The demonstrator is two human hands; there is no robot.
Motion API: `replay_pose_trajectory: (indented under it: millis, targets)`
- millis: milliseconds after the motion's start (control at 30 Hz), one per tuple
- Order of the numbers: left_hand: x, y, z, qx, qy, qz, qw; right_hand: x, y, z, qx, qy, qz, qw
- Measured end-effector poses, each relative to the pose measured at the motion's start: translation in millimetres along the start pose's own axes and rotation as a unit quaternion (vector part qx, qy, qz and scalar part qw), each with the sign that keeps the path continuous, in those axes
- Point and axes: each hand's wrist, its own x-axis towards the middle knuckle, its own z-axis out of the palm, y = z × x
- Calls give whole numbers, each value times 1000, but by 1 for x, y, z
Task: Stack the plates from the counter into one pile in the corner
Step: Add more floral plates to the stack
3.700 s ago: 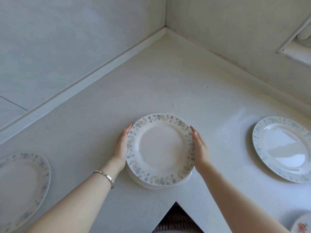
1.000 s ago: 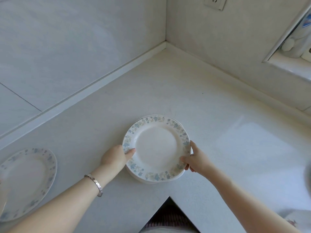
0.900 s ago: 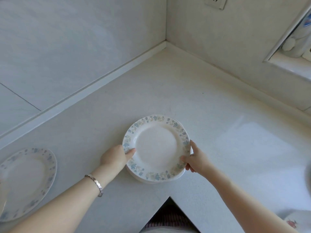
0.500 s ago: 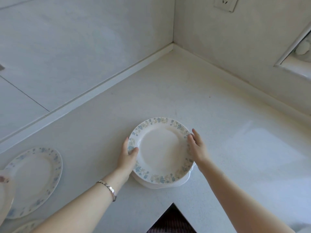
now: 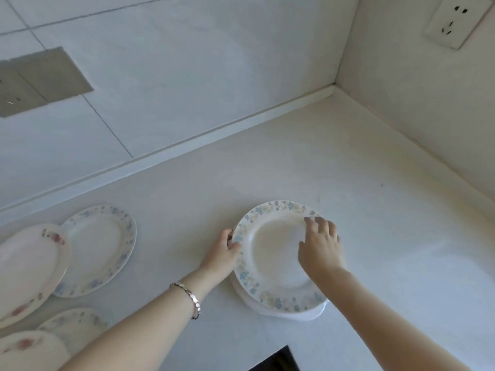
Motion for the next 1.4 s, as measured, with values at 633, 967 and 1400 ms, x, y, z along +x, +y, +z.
replay_pose_trajectory:
  millis: [633,967,1400]
  targets:
    - [-107,-203,-268,-34,255,-125,958,-49,-319,134,316,-273,44,908]
    - [-71,-226,-306,-638,196,-267,695,-40,-363,179,535,-248,254,767]
    - [-59,-215,-308,-735,272,-159,601,-31,-359,175,577,-280,246,727]
